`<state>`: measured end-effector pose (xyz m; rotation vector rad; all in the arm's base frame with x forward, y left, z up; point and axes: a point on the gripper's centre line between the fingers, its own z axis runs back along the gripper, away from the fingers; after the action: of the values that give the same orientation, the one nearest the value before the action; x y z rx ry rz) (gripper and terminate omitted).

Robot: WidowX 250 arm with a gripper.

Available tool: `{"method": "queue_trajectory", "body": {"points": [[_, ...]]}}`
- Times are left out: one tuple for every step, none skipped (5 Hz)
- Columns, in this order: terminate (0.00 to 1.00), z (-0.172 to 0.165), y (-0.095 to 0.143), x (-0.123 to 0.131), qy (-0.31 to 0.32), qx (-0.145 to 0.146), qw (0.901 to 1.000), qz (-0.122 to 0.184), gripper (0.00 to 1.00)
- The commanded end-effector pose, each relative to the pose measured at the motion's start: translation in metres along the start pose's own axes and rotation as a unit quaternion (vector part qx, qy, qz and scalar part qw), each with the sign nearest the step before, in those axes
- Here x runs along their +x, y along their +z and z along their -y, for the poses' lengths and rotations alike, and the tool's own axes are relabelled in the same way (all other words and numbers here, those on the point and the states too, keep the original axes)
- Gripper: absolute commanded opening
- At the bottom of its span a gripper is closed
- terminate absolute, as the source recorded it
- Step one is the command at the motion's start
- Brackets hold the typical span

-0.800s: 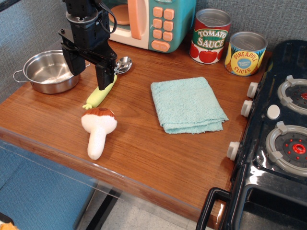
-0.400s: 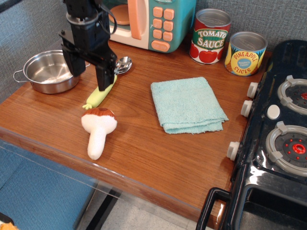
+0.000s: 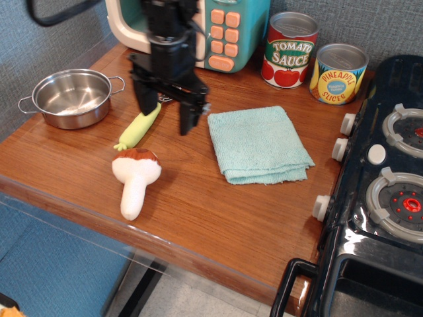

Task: Slide the blue cloth to the lower edge of the table

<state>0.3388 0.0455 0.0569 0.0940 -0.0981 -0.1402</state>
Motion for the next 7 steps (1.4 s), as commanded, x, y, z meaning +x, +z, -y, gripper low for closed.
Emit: {"method": "queue_trajectory", "body": {"points": [[0.00, 0.049, 0.009, 0.059, -0.004, -0.013, 0.9992, 0.037, 1.00], [0.00, 0.077, 0.000, 0.080, -0.009, -0.025, 0.9988, 0.040, 1.00], [0.00, 0.084, -0.016, 0.083, -0.009, -0.018, 0.9995, 0.025, 1.00], [0.00, 0.084, -0.041, 0.068, -0.021, -0.003, 0.9997, -0.013, 1.00], [0.00, 0.092, -0.049, 0.050, -0.059, 0.016, 0.9975, -0.036, 1.00], [0.00, 0.105, -0.045, 0.024, -0.092, 0.011, 0.9950, -0.037, 1.00], [0.00, 0.126, -0.036, -0.005, -0.138, 0.009, 0.9899, -0.032, 1.00]]}}
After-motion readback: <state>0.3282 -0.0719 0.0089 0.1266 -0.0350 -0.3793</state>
